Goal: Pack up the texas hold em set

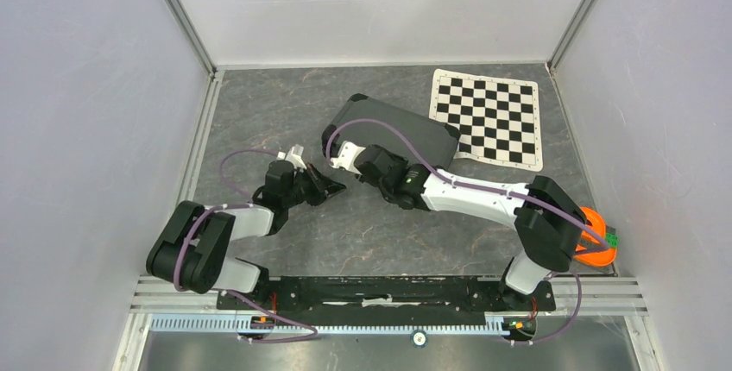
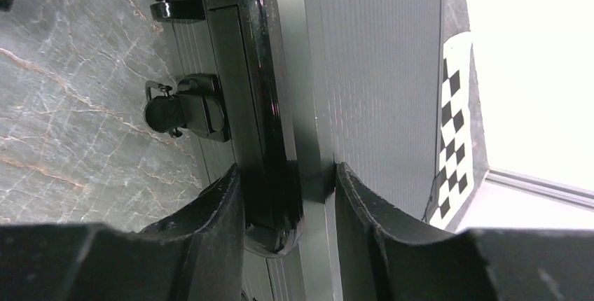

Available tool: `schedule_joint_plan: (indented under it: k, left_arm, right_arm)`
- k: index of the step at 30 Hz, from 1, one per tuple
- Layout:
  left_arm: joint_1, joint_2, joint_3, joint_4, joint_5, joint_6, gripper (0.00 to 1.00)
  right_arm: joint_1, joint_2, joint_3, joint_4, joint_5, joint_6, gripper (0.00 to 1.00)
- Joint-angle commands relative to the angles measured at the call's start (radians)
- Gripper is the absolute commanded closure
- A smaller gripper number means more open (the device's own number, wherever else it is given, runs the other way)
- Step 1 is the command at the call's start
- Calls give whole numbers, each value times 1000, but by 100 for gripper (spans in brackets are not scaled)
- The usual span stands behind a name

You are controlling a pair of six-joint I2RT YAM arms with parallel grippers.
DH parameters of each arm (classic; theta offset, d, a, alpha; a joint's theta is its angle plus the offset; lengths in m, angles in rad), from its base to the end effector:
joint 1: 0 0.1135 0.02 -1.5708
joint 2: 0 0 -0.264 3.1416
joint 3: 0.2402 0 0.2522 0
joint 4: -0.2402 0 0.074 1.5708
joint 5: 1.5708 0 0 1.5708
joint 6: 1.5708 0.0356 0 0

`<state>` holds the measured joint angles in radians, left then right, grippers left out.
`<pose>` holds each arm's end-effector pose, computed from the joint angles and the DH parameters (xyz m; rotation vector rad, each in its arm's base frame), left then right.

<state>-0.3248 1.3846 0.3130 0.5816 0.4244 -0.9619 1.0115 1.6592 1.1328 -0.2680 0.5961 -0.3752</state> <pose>0.2180 -0.0889 0.1365 -0.4250 2.2098 -1.1879 0.2068 0.2926 0.2315 -1.1983 1.8762 -0.3620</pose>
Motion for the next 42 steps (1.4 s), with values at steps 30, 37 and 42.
schedule_joint_plan:
  k: [30,37,42]
  left_arm:
    - [-123,388,102,432,-141,96,65]
    - [-129,409,126,412,-145,45,98]
    - [-142,439,145,457,-132,-29,98]
  right_arm:
    - [-60,-35,67,37,-234,190,100]
    - [-60,-40,54,54,-250,188,100]
    - [-60,-27,47,50,-260,188,100]
